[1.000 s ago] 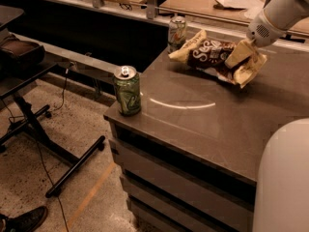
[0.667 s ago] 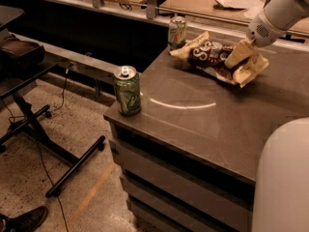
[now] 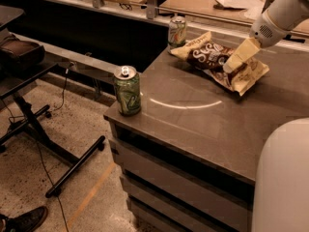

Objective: Move brown chip bag near 7up can

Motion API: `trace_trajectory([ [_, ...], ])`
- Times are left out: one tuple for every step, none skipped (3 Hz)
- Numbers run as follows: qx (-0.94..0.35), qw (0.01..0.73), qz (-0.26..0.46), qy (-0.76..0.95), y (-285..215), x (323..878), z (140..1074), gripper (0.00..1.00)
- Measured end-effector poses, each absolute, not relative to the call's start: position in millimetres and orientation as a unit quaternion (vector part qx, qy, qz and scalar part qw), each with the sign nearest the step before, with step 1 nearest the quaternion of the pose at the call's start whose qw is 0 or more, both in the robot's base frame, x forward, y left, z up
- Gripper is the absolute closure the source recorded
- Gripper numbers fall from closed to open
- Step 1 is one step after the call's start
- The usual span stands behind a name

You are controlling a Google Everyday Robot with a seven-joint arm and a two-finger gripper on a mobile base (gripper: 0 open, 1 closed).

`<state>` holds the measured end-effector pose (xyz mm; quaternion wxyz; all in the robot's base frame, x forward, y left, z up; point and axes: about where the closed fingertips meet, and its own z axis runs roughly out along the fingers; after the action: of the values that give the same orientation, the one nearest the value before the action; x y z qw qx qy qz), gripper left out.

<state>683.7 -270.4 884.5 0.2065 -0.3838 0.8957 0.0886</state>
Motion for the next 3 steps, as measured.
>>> trace_trajectory([
  [-0.401,0.208,0.090,0.888,-287,667,892,0.00],
  [-0.431,0.213,0.086,0.872,-299,653,896,0.00],
  [-0.484,0.227,0.086,0.841,-301,630,900,0.00],
])
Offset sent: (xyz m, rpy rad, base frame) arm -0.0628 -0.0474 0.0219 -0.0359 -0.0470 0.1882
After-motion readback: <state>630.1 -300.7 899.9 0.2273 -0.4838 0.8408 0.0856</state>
